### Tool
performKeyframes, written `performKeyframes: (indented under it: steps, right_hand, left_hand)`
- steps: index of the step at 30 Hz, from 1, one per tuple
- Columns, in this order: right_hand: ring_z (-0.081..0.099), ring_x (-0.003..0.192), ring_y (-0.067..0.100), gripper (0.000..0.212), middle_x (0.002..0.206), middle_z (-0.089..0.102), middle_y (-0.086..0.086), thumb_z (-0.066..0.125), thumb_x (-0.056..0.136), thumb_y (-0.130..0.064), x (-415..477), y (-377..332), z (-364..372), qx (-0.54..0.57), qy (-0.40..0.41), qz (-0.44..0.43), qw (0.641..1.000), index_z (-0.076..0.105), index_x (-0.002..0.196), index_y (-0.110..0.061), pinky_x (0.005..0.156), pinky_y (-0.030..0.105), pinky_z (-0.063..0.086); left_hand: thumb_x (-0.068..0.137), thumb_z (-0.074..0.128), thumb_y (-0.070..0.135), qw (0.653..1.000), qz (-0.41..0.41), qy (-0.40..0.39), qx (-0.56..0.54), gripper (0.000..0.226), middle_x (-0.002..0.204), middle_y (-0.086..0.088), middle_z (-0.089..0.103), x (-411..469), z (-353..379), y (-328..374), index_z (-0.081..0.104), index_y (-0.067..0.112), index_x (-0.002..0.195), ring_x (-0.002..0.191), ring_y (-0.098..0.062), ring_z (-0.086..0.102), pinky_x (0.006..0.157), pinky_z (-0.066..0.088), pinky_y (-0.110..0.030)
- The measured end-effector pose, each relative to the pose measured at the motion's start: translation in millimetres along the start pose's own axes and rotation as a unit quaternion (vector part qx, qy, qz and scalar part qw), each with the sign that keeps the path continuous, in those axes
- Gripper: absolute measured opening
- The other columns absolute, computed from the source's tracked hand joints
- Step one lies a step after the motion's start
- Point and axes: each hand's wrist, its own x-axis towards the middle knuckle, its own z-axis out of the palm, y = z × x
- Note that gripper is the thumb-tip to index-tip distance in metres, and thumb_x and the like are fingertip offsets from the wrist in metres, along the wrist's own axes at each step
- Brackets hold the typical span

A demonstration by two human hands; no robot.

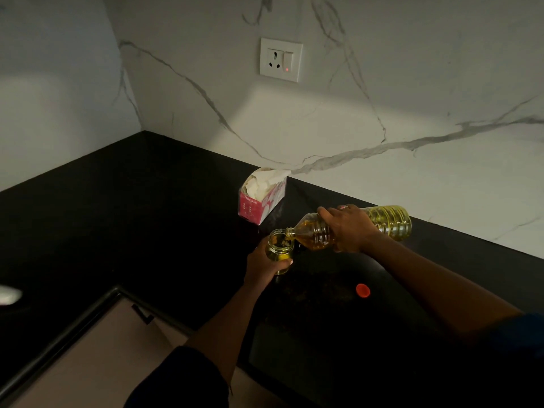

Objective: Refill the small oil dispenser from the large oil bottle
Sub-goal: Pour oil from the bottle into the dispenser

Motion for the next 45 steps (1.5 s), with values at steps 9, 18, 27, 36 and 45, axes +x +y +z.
performKeyframes:
  steps: [9, 18, 27, 36, 45]
  right_hand:
    - [0.046, 0.123, 0.026, 0.097, 0.136, 0.047, 0.008, 0.075, 0.070, -0.043, 0.6, 0.3, -0.3, -0.004, -0.001, 0.001, 1.000, 0.018, 0.144, -0.015, 0.106, 0.042, 0.036]
    - [0.046, 0.124, 0.026, 0.099, 0.137, 0.047, 0.008, 0.075, 0.070, -0.043, 1.3, -0.2, -0.9, -0.006, -0.002, 0.002, 1.000, 0.017, 0.144, -0.015, 0.106, 0.042, 0.036]
    - [0.049, 0.121, 0.026, 0.097, 0.134, 0.049, 0.008, 0.075, 0.070, -0.044, 0.5, -0.3, -1.6, -0.014, 0.006, 0.001, 1.000, 0.019, 0.143, -0.014, 0.103, 0.041, 0.039]
    - [0.048, 0.122, 0.025, 0.097, 0.135, 0.048, 0.008, 0.074, 0.070, -0.044, 1.0, -0.3, -0.5, -0.012, 0.004, 0.002, 1.000, 0.018, 0.143, -0.014, 0.104, 0.041, 0.038]
    - [0.049, 0.120, 0.026, 0.096, 0.134, 0.049, 0.008, 0.075, 0.070, -0.043, 0.7, -0.4, -0.9, -0.011, 0.002, 0.000, 1.000, 0.019, 0.142, -0.014, 0.103, 0.041, 0.039]
  left_hand:
    - [0.067, 0.080, 0.019, 1.000, 0.002, 0.001, 0.008, 0.073, 0.125, 0.000, 0.057, -1.3, -0.6, 2.8, 0.046, 0.021, 0.131, 0.117, -0.017, 0.051, 0.087, 0.037, -0.022]
    - [0.066, 0.080, 0.017, 1.000, 0.000, -0.001, 0.003, 0.072, 0.125, -0.001, 0.057, -1.5, -0.5, 1.5, 0.047, 0.020, 0.130, 0.117, -0.018, 0.052, 0.093, 0.042, -0.028]
    - [0.067, 0.080, 0.019, 1.000, 0.001, -0.005, 0.007, 0.071, 0.125, 0.000, 0.057, -0.5, -0.3, 1.2, 0.046, 0.021, 0.130, 0.117, -0.018, 0.052, 0.088, 0.038, -0.023]
    - [0.066, 0.080, 0.020, 1.000, -0.006, 0.001, 0.012, 0.075, 0.128, -0.001, 0.055, 1.3, 0.8, 1.0, 0.045, 0.021, 0.132, 0.120, -0.019, 0.050, 0.089, 0.037, -0.024]
    - [0.067, 0.080, 0.021, 1.000, 0.006, 0.001, 0.012, 0.074, 0.126, -0.001, 0.057, -0.5, -1.5, 0.7, 0.045, 0.021, 0.132, 0.118, -0.018, 0.052, 0.088, 0.038, -0.022]
